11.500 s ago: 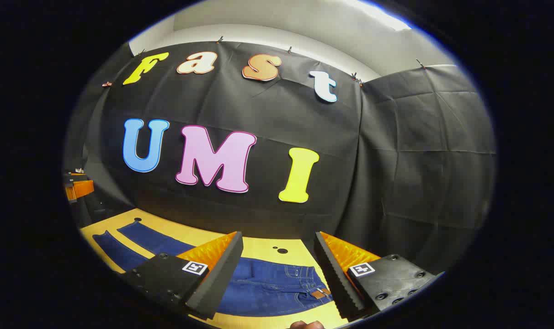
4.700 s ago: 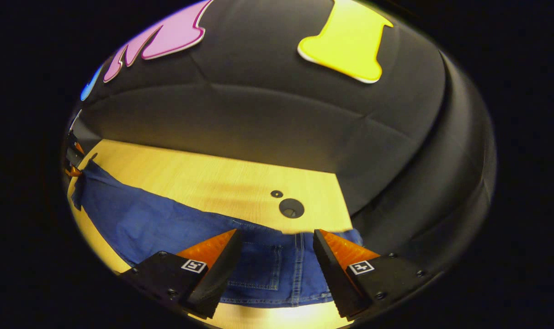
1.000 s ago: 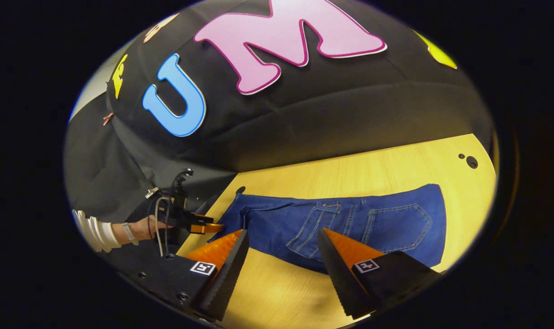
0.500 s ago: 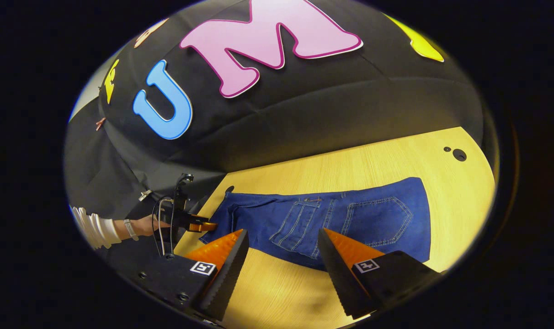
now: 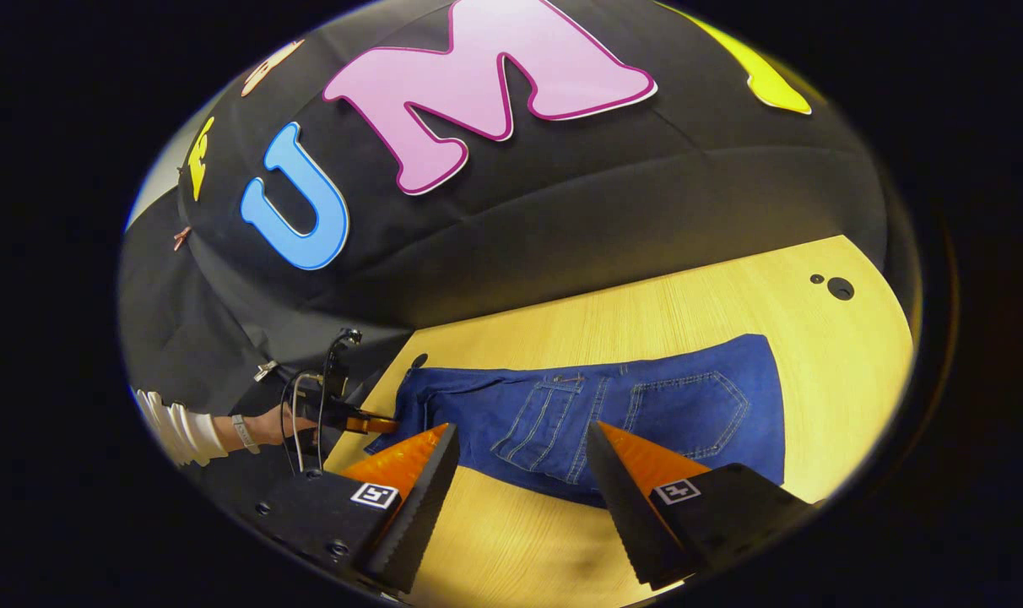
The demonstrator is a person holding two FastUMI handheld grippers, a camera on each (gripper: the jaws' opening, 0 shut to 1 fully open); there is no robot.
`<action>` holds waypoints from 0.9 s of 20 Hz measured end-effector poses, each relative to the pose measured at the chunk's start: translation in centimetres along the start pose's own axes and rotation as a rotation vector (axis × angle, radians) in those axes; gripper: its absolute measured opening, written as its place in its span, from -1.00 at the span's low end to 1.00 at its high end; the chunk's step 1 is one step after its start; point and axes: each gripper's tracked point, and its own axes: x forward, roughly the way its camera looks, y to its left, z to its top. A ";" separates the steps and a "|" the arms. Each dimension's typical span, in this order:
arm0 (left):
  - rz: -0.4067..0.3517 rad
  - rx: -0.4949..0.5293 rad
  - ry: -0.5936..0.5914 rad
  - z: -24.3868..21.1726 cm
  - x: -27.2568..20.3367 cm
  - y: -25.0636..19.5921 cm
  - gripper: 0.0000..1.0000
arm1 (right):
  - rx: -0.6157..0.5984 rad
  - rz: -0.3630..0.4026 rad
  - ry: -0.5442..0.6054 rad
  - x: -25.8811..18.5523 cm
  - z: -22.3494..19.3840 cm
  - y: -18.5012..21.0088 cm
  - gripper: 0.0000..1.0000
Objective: Grasp the waist and the cuffs of the jeans and fold them to make the two legs overlap; first hold the waist and fold one-third of the jeans toward the cuffs, then hold the cuffs and fold the remaining one-third in the same direction to finish folding.
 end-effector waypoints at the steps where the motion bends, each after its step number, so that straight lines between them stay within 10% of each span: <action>1: 0.000 0.009 0.010 0.0 -0.2 -0.2 -0.87 | 0.002 -0.001 0.000 -0.2 -0.1 0.0 0.87; 2: -0.009 0.019 0.028 -0.2 0.0 -0.5 -0.87 | 0.003 -0.004 -0.001 -0.4 -0.2 -0.1 0.62; 10: -0.236 -0.052 -0.115 5.7 -7.1 -6.7 -0.88 | 0.040 -0.042 -0.040 -3.1 1.3 -2.3 0.87; 18: -0.592 0.036 -0.371 18.7 -23.4 -26.8 -0.89 | 0.082 -0.070 -0.120 -7.4 3.9 -4.7 0.87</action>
